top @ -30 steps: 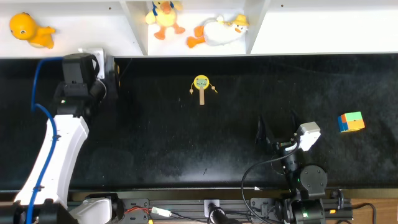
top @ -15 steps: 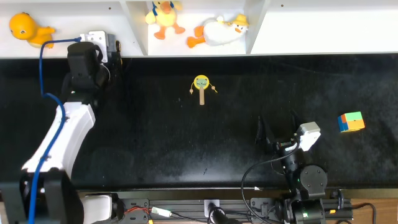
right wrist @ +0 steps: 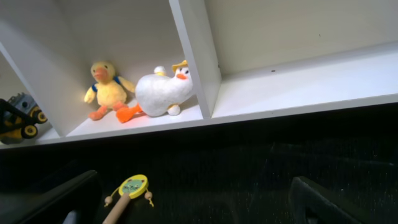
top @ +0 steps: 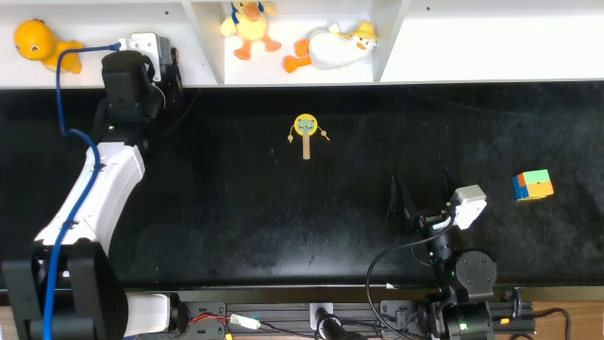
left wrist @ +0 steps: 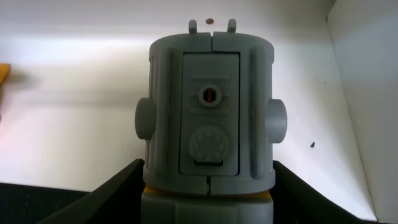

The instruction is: Store Toys

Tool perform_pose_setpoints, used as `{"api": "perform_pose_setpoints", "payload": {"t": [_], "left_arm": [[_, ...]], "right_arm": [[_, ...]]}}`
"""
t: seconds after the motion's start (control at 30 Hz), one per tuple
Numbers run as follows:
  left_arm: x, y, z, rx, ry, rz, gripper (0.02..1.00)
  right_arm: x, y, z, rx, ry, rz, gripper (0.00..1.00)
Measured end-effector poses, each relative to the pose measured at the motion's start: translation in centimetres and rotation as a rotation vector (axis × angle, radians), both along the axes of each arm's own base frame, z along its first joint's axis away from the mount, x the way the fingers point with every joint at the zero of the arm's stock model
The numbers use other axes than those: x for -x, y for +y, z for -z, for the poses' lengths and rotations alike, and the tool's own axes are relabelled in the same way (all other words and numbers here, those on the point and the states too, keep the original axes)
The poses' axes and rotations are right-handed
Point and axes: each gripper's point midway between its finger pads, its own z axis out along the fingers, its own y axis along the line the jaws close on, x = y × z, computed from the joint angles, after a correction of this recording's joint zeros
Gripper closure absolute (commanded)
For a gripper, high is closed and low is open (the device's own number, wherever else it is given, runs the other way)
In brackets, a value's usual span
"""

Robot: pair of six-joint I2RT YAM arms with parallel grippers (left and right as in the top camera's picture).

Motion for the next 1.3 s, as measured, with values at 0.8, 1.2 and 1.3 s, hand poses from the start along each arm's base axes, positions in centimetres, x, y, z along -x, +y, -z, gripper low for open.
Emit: {"api": "perform_pose_setpoints", "payload": {"t": [0.8,1.2,1.3], "left_arm": [[-1.7,0.1,0.9,-0.008,0.017,0.0,0.018],[-1.2,0.0,1.7,-0.007,0.056,0.001,0.02],[-0.2,-0.7,2.1,-0.008,0.105,0.017,0.02]], "right_arm": [[0.0,0.0,0.0,0.0,0.0,0.0,0.003],[0.0,0.0,0.0,0.0,0.0,0.0,0.007],[0.0,0.0,0.0,0.0,0.0,0.0,0.007]]}}
